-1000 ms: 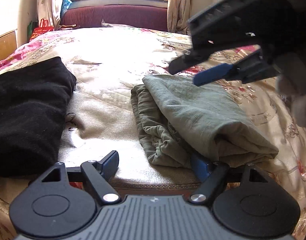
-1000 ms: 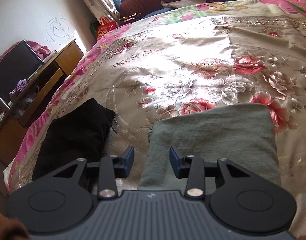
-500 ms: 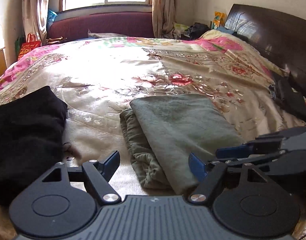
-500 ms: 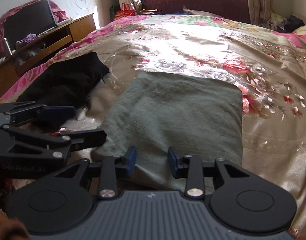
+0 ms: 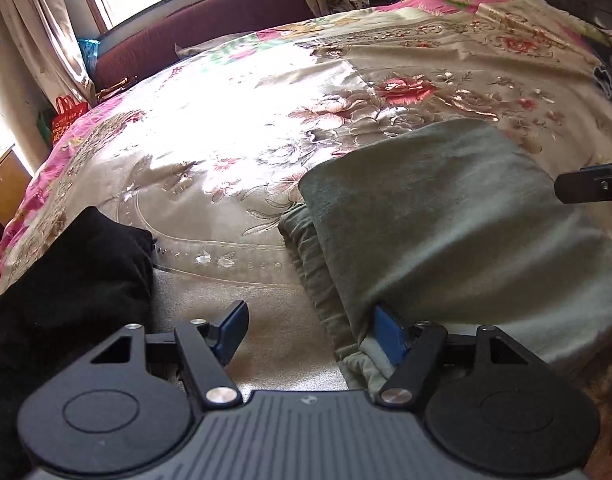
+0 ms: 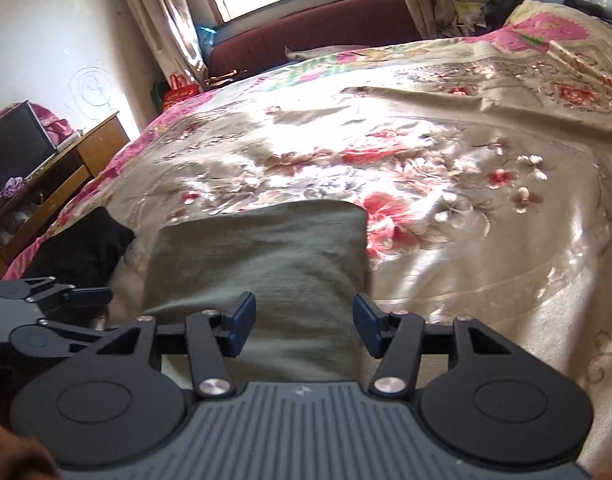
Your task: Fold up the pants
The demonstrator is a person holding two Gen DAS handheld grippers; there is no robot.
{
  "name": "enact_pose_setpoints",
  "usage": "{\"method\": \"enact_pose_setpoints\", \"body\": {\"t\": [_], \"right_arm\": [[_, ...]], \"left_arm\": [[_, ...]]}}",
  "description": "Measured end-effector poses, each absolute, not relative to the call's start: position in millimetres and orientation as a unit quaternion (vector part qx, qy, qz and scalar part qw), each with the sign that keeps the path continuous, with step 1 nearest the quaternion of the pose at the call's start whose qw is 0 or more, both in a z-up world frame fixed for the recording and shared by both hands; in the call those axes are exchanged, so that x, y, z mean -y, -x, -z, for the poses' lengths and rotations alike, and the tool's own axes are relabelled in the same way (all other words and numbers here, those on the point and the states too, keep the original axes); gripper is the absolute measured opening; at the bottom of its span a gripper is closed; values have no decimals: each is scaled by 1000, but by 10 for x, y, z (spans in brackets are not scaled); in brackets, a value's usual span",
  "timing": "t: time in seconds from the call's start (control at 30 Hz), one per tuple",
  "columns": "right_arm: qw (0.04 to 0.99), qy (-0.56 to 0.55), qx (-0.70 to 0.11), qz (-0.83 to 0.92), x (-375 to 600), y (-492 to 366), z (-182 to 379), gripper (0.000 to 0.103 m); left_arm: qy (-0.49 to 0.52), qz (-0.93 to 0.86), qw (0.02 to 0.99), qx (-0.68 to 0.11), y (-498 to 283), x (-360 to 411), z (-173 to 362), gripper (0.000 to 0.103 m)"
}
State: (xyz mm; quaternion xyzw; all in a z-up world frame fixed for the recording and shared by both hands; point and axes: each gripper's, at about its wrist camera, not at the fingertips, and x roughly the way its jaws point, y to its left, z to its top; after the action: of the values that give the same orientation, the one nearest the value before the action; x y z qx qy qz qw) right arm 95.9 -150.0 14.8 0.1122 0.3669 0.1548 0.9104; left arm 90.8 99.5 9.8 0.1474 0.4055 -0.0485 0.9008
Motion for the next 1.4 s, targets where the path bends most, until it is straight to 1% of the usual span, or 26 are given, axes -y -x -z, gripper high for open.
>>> {"method": "enact_pose_setpoints", "body": {"t": [0.13,0.23,0.27,0.3,0.33,0.4,0.43,0.47,0.6,0.63,0.7,0.77,0.83,0.97,1.03,1.17,1.27,1.4], "right_arm": [[883,-160,-405,-174,1580,-1125,98,58],[872,-179,-412,-194,1529,-1173,197,57],[875,-170,-412,-190,1510,-1174,183,53],[876,-162,-413,-188,1512,-1168,160,38],[877,-156,-414,-189,1535,-1159,135,25],[875,-157,-415,-191,1622,-1138,91,15],[875,-162,-416,-190,1689,-1120,69,12],[876,-161,-415,-187,1739,-1098,49,11],[885,-140,-414,-161,1953,-961,-21,5],[886,-137,-416,-150,2014,-942,-22,1],[887,-143,-419,-134,2152,-915,-17,1],[885,-151,-421,-126,2272,-887,-24,1],[888,-141,-421,-117,2338,-863,-43,3],[894,-128,-414,-117,2302,-791,-101,5],[896,-123,-408,-123,2247,-775,-137,7],[896,-117,-405,-138,2090,-782,-185,7],[895,-109,-404,-153,1965,-761,-215,7],[896,-101,-401,-163,1860,-704,-257,7]], "left_arm": [[-104,65,900,-419,-984,-1073,-110,83],[-59,78,892,-441,-1049,-1132,-14,85],[-55,74,892,-442,-1053,-1136,15,87],[-53,70,894,-440,-1046,-1138,18,87],[-48,67,895,-439,-1032,-1137,13,85],[-37,69,895,-438,-990,-1093,-10,71],[-37,73,895,-439,-972,-1040,-24,58],[-44,77,895,-437,-951,-956,-40,51],[-85,92,896,-427,-885,-626,-42,51],[-92,92,896,-424,-872,-572,-37,51],[-94,87,896,-425,-867,-530,-40,51],[-70,89,896,-429,-871,-559,-88,50],[-67,85,897,-429,-869,-573,-97,52],[-73,64,900,-426,-874,-650,-75,65],[-103,52,901,-417,-838,-631,-94,68],[-154,39,904,-398,-743,-552,-175,68],[-182,32,898,-400,-715,-524,-140,68],[-184,21,901,-393,-643,-538,-183,68]]}}
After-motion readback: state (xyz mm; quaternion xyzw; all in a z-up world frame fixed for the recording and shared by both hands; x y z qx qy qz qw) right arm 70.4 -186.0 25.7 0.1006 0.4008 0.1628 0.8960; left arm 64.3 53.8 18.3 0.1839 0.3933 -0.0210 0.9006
